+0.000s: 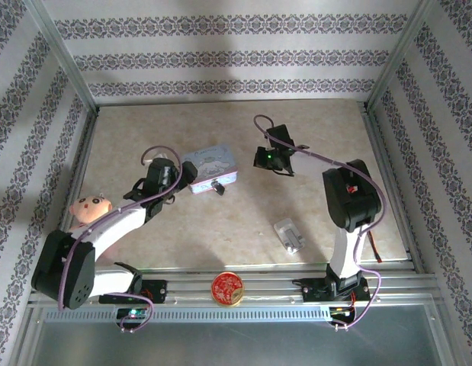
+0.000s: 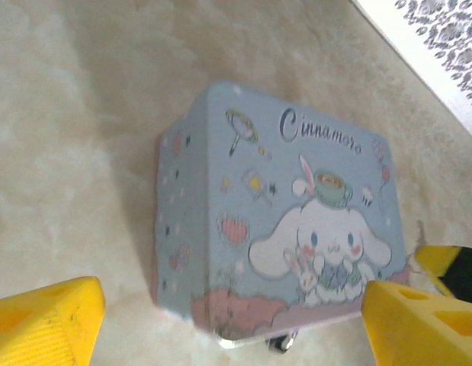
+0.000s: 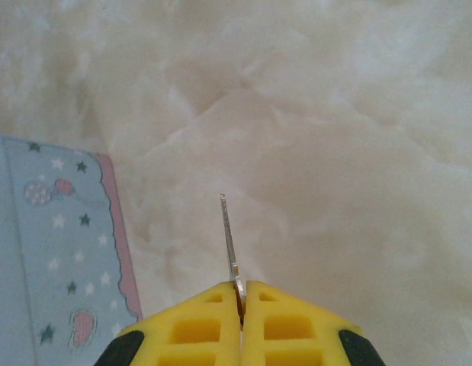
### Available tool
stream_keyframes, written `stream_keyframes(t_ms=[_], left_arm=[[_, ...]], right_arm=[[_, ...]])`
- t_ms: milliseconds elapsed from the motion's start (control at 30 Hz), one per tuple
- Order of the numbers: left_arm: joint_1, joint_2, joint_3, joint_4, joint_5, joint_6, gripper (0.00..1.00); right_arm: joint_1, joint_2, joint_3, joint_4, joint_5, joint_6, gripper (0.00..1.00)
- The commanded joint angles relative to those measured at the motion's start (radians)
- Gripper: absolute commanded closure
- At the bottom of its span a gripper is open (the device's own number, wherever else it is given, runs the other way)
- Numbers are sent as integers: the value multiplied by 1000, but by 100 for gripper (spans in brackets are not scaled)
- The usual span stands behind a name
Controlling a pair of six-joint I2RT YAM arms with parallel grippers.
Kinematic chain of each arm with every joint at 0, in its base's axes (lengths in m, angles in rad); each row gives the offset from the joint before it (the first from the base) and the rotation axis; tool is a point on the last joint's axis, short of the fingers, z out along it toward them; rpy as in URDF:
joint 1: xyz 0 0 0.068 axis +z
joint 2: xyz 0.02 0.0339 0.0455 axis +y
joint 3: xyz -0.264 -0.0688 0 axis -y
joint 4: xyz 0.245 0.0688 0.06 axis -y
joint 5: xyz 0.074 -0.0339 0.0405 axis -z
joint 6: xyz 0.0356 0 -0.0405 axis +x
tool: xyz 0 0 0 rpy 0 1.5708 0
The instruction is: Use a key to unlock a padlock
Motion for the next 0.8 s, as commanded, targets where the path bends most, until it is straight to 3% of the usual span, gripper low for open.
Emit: stream_keyframes(t_ms=[0,100,400,533,767], left_arm=[[-103,-29,-18,-85,-90,-39,16],[-193,2,-32,-20,-122,-44,25],[-321,290,68,139,-88,-12,27],[-333,392,146,96,-119,-16,28],[-334,536,323,-96,-270,25,30]], right_arm=[[15,-92,-100,7,48,14,100],[30,-167,-199,20,68,36,100],[112,-351,-391,53,114,111,100],[129,-386,-412,60,126,125,100],[134,-401,-416,71,134,130,100]])
